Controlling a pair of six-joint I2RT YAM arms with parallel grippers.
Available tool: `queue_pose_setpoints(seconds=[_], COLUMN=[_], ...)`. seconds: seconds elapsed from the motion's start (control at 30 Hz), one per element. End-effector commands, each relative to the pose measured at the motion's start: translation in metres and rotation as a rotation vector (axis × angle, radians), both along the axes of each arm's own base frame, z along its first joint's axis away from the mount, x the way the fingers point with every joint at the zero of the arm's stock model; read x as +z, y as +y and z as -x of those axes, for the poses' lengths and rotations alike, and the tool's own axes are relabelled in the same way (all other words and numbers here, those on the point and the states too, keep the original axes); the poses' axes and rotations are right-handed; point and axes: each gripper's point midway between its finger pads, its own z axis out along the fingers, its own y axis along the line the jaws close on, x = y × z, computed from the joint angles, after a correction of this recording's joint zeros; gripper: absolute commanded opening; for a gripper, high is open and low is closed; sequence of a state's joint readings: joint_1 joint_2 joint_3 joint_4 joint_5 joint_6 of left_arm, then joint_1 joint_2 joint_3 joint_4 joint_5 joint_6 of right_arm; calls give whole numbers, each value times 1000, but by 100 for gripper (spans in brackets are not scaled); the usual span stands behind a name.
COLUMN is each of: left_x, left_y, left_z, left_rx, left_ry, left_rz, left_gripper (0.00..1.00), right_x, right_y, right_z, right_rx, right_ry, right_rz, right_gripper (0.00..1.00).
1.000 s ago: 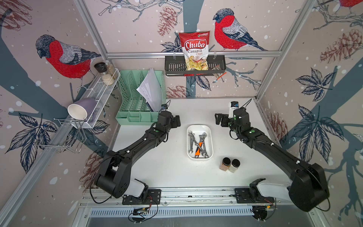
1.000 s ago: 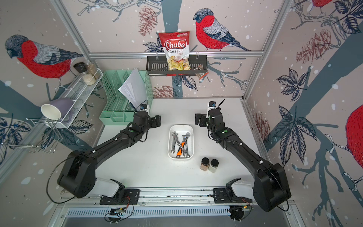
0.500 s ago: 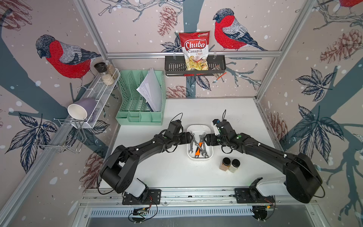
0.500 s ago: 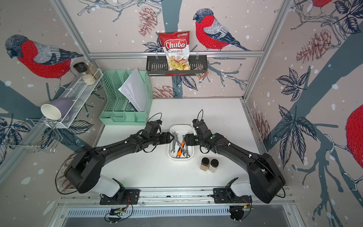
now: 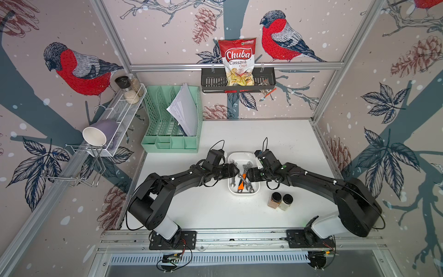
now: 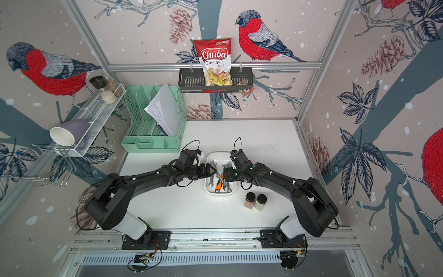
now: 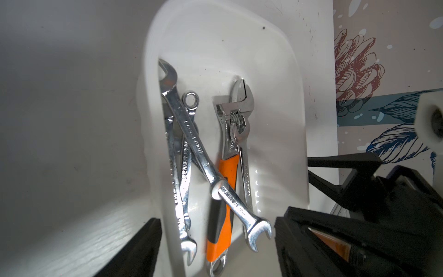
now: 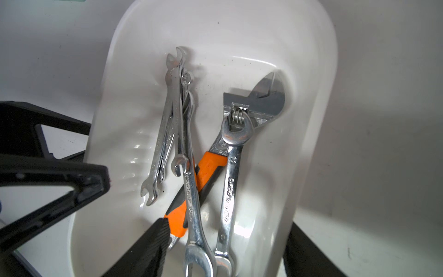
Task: Take out the wrench from the storage box
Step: Move the storage box to the center of the board.
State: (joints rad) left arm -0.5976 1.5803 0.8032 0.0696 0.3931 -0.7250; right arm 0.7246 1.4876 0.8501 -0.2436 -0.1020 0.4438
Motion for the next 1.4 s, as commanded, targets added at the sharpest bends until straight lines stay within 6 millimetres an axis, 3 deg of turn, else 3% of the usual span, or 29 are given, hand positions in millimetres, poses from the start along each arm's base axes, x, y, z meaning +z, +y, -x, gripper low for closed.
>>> queue_pose_setpoints(seconds=[0.0,0.2,0.5,0.7,1.1,1.37], left_x=[12,17,13,13,13,6], left_y=[-6,1,45,57,73,74], left_z=[-11,-33,-69,-90,-131,-145], left_rx=[-7,25,173,213,280,286], left_ry=[-50,-98,-93,-96,-86,-64], left_rz=[19,-20,-24,-31,-37,-61], left_gripper=[79,80,80,80,80,80], right_x=[12,16,13,14,17,11], right_y=[21,44,75,92,101,108], right_z=[-7,-23,-54,-76,-123,-130], right_rx=[36,67,103,110,59,62], right_ry=[-23,-34,-41,-44,-65,-61], right_rz=[-63,-79,-89,-113,-169,-186], right_gripper=[76,77,77,77,77,77])
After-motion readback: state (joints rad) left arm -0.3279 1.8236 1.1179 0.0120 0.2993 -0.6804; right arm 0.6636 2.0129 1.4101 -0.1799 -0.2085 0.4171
